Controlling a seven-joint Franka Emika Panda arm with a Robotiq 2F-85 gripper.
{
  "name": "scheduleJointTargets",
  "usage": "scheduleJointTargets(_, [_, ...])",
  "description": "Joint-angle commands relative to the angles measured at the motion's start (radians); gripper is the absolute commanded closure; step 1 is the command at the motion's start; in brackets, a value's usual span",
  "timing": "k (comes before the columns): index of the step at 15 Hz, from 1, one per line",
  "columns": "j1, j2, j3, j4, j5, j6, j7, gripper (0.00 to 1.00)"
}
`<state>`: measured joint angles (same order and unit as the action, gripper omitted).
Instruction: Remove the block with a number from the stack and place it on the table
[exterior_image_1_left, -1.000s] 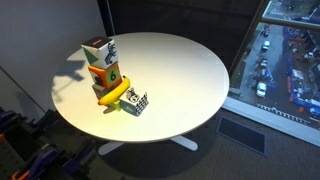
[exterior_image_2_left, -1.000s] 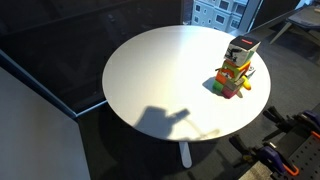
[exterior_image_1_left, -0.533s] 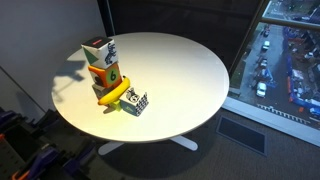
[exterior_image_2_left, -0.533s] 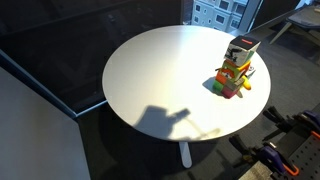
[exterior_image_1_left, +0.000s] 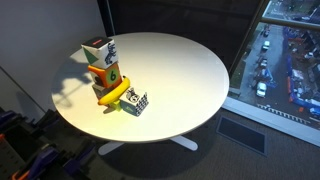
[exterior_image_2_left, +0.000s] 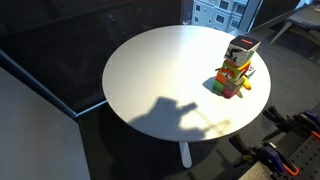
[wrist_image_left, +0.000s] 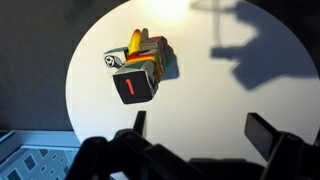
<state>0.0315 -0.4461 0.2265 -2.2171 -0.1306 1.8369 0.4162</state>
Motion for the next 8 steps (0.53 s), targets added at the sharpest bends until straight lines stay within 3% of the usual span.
scheduleJointTargets(1, [0.012, 0.004, -0.064, 0.014, 0.050, -0.007, -0.091, 0.00])
scheduleJointTargets(8, [0.009, 0.032, -0.148, 0.007, 0.118, 0.043, -0.269, 0.00])
